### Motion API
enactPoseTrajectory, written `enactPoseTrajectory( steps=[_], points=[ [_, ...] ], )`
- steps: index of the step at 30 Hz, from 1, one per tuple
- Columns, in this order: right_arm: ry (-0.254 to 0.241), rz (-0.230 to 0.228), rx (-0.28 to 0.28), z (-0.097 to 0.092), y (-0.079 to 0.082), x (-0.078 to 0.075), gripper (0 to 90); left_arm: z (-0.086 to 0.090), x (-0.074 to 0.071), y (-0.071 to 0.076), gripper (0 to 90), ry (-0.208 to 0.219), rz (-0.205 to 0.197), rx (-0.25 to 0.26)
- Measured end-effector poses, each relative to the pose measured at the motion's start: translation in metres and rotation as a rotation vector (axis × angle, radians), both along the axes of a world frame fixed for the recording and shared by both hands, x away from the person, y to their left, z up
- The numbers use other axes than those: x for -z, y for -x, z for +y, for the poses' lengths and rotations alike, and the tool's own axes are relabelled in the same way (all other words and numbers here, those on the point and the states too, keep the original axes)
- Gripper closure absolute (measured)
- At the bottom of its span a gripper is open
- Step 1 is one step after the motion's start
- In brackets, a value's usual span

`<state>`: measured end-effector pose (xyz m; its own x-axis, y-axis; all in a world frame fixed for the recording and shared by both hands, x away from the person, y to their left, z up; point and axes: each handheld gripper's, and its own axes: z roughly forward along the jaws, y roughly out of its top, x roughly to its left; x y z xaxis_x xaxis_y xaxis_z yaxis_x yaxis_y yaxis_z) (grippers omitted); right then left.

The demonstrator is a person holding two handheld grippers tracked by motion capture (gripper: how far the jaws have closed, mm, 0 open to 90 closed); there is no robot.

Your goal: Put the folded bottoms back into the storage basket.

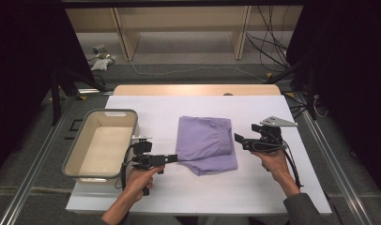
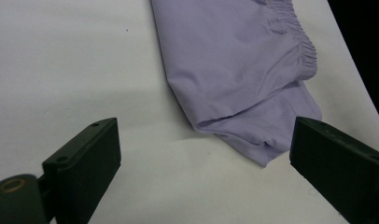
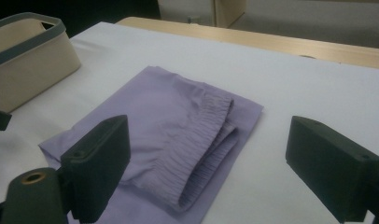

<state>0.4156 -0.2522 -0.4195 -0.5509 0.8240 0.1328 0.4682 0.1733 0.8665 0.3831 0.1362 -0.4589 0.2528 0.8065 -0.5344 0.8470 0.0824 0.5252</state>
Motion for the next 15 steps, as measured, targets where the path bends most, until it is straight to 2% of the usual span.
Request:
enactPoseTrajectory(
  steps=[6, 7, 15],
  points=[
    [0.008, 0.015, 0.002, 0.003, -0.009, 0.002, 14.7, -0.004, 0.005, -0.009, 12.0, 0.002, 0.021, -0.008],
    [0.009, 0.019, 0.004, 0.004, -0.012, 0.003, 14.7, -0.004, 0.008, -0.014, 14.0, -0.006, 0.03, -0.015],
    [0.014, 0.037, 0.009, 0.005, -0.021, 0.007, 14.8, -0.015, 0.015, -0.027, 17.4, -0.026, 0.059, -0.016]
  ],
)
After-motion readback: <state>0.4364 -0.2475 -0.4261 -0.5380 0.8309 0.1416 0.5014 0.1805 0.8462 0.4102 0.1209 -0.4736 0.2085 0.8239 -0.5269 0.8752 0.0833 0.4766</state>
